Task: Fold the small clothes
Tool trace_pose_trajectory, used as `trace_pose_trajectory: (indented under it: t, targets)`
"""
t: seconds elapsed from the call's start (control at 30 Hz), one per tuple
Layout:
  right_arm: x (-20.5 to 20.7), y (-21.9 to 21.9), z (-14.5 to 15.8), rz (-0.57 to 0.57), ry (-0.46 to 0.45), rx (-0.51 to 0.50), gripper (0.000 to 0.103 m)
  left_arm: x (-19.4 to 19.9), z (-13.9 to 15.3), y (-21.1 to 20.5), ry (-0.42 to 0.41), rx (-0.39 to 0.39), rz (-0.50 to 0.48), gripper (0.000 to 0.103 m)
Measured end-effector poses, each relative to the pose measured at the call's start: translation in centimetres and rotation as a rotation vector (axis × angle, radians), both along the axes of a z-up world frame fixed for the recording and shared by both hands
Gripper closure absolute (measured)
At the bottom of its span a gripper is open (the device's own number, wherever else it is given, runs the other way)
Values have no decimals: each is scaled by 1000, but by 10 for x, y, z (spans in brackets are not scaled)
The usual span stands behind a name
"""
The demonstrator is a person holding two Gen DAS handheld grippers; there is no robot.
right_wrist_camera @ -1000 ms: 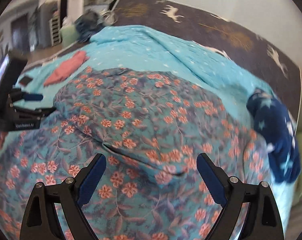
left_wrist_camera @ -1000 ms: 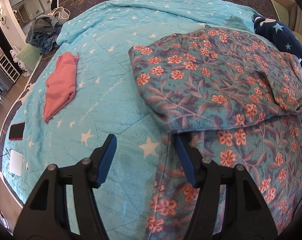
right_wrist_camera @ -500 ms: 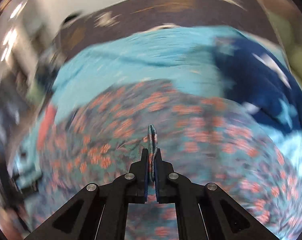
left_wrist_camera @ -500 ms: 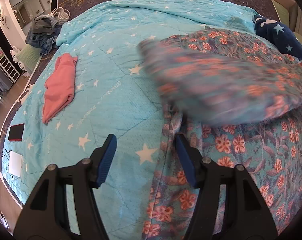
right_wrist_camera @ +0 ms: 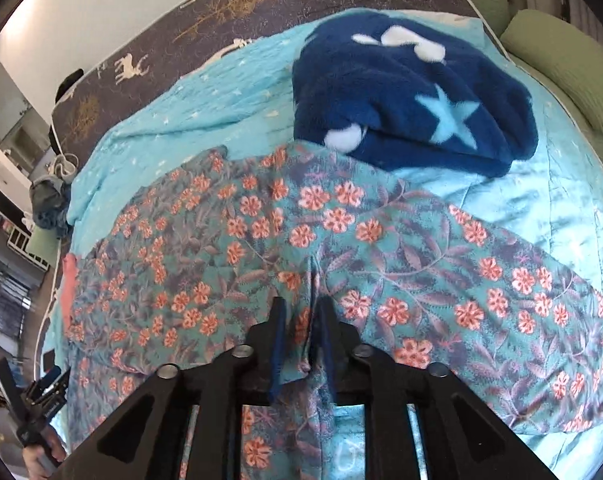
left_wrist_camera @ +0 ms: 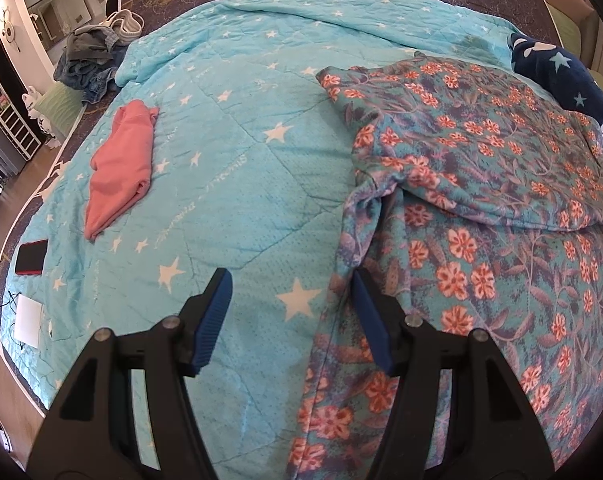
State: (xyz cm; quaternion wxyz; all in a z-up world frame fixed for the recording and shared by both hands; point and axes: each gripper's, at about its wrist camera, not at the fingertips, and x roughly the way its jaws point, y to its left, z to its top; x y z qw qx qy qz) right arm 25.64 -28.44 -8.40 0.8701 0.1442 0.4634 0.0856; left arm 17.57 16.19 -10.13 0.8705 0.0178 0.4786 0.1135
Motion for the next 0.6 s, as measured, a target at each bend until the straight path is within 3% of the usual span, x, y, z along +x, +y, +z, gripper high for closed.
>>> trace_pose_trajectory:
  t: [0.07,0.13,0.27,0.3,0.33,0.4,0.53,0.6]
  targets:
    - [0,3,3,21,-8,13,68,3,0,1,0,1,4,40]
    - [1,5,4,44,0,5,51,7,0,0,-1,11,3,40]
    - [17,14,-9,70,64,-22,48,21,0,-6,-2,38,-12,40]
    - [20,16,-11,69,73,-17,70,28,0,-8,-2,49,-13,40]
    - [25,19,-12,75,80,-17,98,30,-1,-8,-2,53,-11,40]
    - [27,27,-3,70,36,-25,100,40,0,-7,-6,53,10,40]
    - [20,37,48,87,-161,15,100,49,3,11,-30,59,108,43]
    - [19,35,67,82,-221,56,100,45,3,28,-42,-14,170,43]
